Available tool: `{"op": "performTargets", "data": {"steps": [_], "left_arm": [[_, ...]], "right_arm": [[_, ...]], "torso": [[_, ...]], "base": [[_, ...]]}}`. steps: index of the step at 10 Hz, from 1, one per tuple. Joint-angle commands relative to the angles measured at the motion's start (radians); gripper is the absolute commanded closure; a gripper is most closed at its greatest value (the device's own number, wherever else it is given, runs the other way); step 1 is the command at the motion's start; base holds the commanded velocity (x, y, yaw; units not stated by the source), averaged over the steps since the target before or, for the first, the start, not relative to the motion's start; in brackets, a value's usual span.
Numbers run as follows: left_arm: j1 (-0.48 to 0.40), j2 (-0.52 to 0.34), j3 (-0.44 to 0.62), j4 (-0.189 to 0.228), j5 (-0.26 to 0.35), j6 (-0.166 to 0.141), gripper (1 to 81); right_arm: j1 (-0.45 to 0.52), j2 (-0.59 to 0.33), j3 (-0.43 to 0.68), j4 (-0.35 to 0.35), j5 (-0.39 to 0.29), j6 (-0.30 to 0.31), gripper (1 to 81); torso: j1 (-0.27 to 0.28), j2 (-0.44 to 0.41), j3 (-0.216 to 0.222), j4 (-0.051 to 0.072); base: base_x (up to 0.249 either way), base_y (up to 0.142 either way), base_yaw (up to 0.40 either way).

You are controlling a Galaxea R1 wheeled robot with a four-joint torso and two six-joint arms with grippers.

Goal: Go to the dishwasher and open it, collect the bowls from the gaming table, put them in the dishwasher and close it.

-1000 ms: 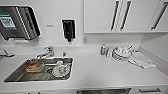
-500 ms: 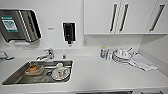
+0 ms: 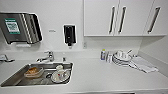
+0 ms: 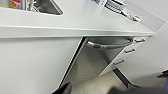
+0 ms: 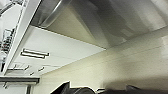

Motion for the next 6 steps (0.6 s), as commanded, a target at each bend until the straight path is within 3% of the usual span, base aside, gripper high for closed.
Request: {"op": "performTargets", "data": {"steps": [1, 2, 3, 5, 6], "left_arm": [[-0.265, -0.073, 0.014, -0.017, 0.141, -0.113, 1.0], [-0.327, -0.076, 0.035, -0.015, 0.217, -0.139, 1.0], [-0.348, -0.079, 0.067, -0.012, 0.266, -0.143, 1.0], [-0.35, -0.079, 0.091, 0.006, 0.276, -0.141, 1.0], [-0.35, -0.076, 0.094, 0.011, 0.285, -0.141, 1.0]], "right_arm": [[0.073, -0.038, 0.035, -0.01, -0.037, 0.0, 1.0], [0.073, -0.039, 0.035, -0.005, -0.037, 0.001, 1.0], [0.073, -0.042, 0.033, -0.001, -0.037, 0.001, 1.0], [0.088, -0.05, 0.018, 0.001, -0.037, 0.052, 1.0], [0.097, -0.052, 0.018, 0.001, -0.038, 0.066, 1.0]], "torso": [[0.063, -0.099, 0.0, 0.0], [0.083, -0.13, 0.0, 0.0], [0.109, -0.171, 0.0, 0.0], [0.152, -0.24, -0.095, 0.0], [0.169, -0.27, -0.107, 0.0]], "base": [[0.0, 0.0, 0.0], [0.0, 0.0, 0.0], [0.0, 0.0, 0.0], [0.0, 0.0, 0.0], [0.0, 0.0, 0.0]]}}
